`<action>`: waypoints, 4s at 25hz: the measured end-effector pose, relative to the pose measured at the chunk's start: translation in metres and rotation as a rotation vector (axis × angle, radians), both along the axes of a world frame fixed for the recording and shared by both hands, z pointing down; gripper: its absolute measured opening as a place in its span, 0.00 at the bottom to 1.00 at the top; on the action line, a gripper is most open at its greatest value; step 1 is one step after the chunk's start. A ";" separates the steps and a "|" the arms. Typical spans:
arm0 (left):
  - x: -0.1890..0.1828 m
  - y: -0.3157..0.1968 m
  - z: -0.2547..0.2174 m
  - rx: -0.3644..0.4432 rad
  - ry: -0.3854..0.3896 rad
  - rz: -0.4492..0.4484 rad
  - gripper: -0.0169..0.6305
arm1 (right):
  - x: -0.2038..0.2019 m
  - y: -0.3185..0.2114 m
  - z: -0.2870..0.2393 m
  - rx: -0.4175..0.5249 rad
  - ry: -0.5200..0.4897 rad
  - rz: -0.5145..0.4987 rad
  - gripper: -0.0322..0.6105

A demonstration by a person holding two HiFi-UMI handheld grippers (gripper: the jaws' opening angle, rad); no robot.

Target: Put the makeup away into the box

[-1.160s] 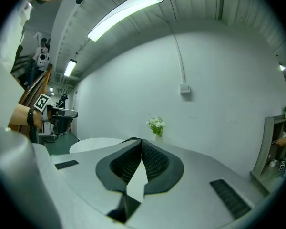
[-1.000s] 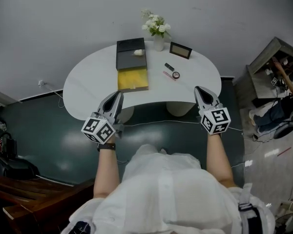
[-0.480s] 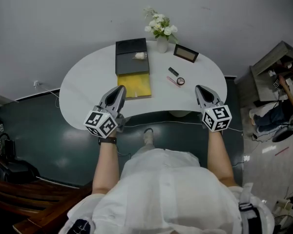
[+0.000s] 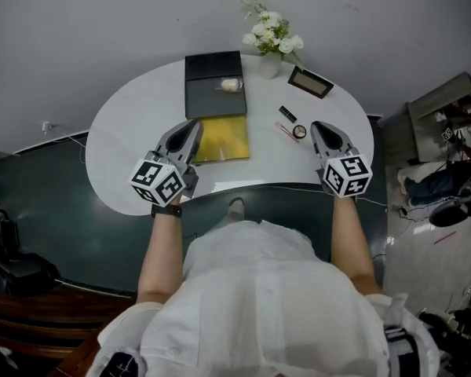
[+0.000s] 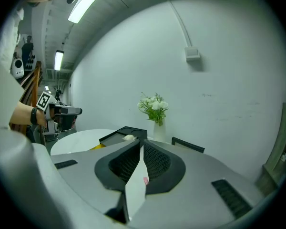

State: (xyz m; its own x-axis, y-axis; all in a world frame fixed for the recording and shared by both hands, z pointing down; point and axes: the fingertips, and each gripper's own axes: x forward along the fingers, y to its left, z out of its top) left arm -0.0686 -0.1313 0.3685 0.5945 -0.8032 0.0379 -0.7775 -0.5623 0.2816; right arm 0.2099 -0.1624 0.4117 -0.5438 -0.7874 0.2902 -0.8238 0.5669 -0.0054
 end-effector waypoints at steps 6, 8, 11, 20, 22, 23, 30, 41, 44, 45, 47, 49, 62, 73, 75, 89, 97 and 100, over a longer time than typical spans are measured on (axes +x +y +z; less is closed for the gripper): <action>0.003 -0.027 0.017 -0.020 -0.013 0.062 0.06 | -0.010 -0.022 0.021 -0.046 0.035 -0.003 0.07; 0.005 -0.032 0.023 -0.030 -0.017 0.075 0.06 | -0.010 -0.024 0.031 -0.072 0.050 -0.008 0.07; 0.009 -0.040 0.032 -0.048 -0.033 0.094 0.06 | -0.011 -0.031 0.046 -0.113 0.076 -0.025 0.08; 0.028 -0.051 0.052 -0.097 -0.060 0.097 0.06 | -0.018 -0.056 0.088 -0.211 0.166 -0.129 0.13; 0.034 -0.051 0.057 -0.115 -0.063 0.095 0.06 | -0.018 -0.062 0.098 -0.234 0.196 -0.155 0.14; 0.036 -0.051 0.060 -0.123 -0.066 0.094 0.06 | -0.018 -0.066 0.103 -0.246 0.210 -0.166 0.14; 0.050 -0.051 0.072 -0.163 -0.073 0.074 0.06 | -0.014 -0.083 0.139 -0.344 0.294 -0.218 0.15; 0.063 -0.057 0.079 -0.189 -0.065 0.037 0.06 | -0.010 -0.100 0.187 -0.439 0.455 -0.262 0.17; 0.064 -0.057 0.080 -0.196 -0.062 0.028 0.06 | -0.010 -0.104 0.195 -0.465 0.475 -0.262 0.17; 0.064 -0.058 0.080 -0.198 -0.061 0.026 0.06 | -0.010 -0.106 0.197 -0.473 0.482 -0.263 0.18; 0.064 -0.058 0.080 -0.200 -0.061 0.024 0.06 | -0.010 -0.107 0.201 -0.486 0.498 -0.272 0.18; 0.064 -0.058 0.080 -0.201 -0.061 0.019 0.06 | -0.011 -0.107 0.205 -0.496 0.514 -0.279 0.18; 0.054 -0.054 0.079 -0.204 -0.052 -0.008 0.06 | -0.007 -0.108 0.223 -0.549 0.612 -0.278 0.18; 0.039 -0.050 0.077 -0.205 -0.050 -0.024 0.06 | -0.007 -0.109 0.224 -0.559 0.647 -0.273 0.18; 0.035 -0.048 0.077 -0.205 -0.046 -0.027 0.06 | -0.007 -0.110 0.224 -0.558 0.651 -0.270 0.18; 0.012 -0.039 0.074 -0.192 -0.040 -0.040 0.06 | -0.010 -0.107 0.218 -0.533 0.674 -0.233 0.18; -0.001 -0.039 0.072 -0.179 -0.025 -0.040 0.06 | -0.022 -0.107 0.199 -0.503 0.648 -0.217 0.18; -0.005 -0.038 0.072 -0.176 -0.019 -0.038 0.06 | -0.030 -0.105 0.190 -0.492 0.637 -0.220 0.18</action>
State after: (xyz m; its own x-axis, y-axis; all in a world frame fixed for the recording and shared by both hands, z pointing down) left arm -0.0733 -0.1695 0.4400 0.5618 -0.8050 0.1907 -0.8034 -0.4758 0.3580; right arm 0.1801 -0.2671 0.6021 -0.2858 -0.3850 0.8776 -0.6237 0.7700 0.1346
